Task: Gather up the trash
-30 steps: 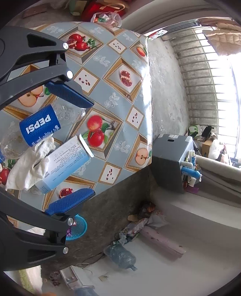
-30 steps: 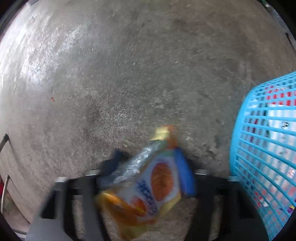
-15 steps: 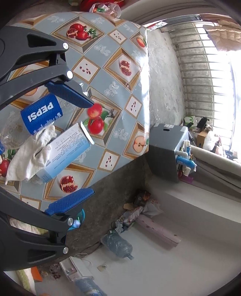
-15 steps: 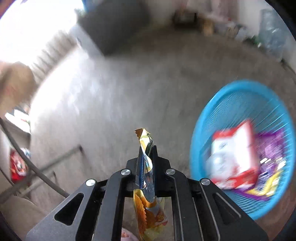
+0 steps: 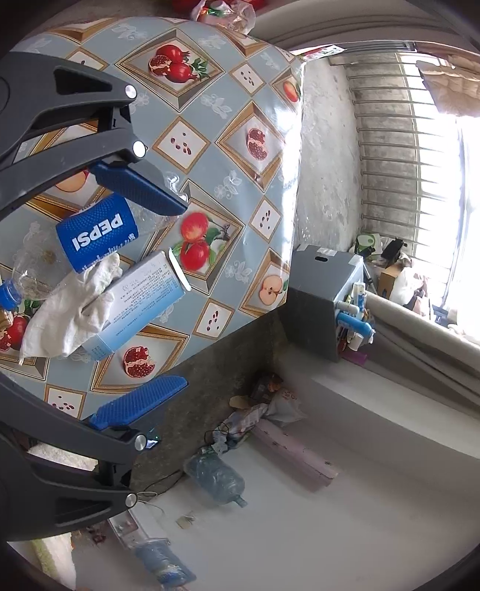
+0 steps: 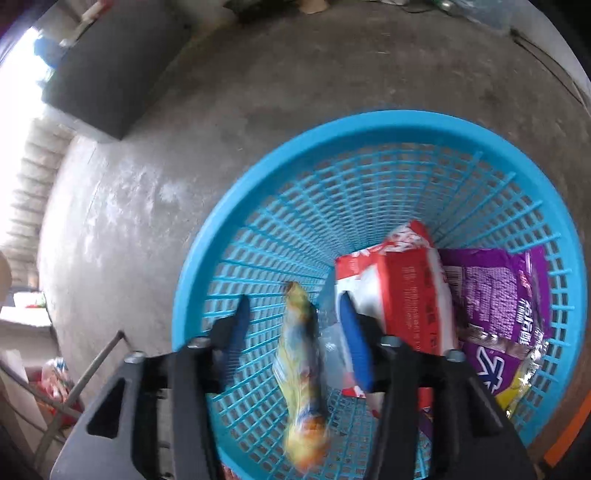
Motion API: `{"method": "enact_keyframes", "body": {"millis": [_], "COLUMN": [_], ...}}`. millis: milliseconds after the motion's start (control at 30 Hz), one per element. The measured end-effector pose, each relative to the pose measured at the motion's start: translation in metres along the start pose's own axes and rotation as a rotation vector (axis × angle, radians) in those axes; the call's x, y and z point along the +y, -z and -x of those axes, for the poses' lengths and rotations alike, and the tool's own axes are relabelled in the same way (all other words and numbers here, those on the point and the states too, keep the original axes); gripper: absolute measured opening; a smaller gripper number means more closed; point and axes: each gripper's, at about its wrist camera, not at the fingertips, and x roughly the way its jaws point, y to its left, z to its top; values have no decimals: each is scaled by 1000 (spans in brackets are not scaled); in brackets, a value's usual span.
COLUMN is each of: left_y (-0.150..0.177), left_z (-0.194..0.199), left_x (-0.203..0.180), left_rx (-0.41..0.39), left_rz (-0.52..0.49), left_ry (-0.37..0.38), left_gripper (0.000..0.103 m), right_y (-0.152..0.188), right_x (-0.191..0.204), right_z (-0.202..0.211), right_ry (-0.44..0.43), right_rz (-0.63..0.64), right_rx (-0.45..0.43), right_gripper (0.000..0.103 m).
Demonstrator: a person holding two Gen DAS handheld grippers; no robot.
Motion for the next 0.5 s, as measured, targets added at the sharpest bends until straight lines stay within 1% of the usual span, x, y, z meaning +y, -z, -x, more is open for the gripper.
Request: {"method": "enact_keyframes", "body": {"millis": [33,100,200,300,400,467,500], "left_y": [0,1,1,3,8,10,11], "left_z": [1,3,5,7,10,11,12], "left_x": [1,3,3,2,0,0,0], "left_rx": [-3,-9,-19,-38,-63,-66,-67], "left_rz": [-2,-5,-8,-23,-35,-32,-28], "left_ry": [-1,1,17,39,78,102,113], "left_gripper": [84,84,84,84,84,84,84], "right_y": [0,3,6,17,35,54,66], "right_x": [-2,-6,-6,7,32,50,59], "right_z": [5,20,51,91,134,169,190], "right_ry": [4,-29,-39,-41,-44,-58,-66], "right_rz": [-14,-39,-47,-5,43,70,83], "right_rx": [-17,-62,-123,-184,-261,-320,-359], "right_gripper": [59,63,63,63,64,69,74]}}
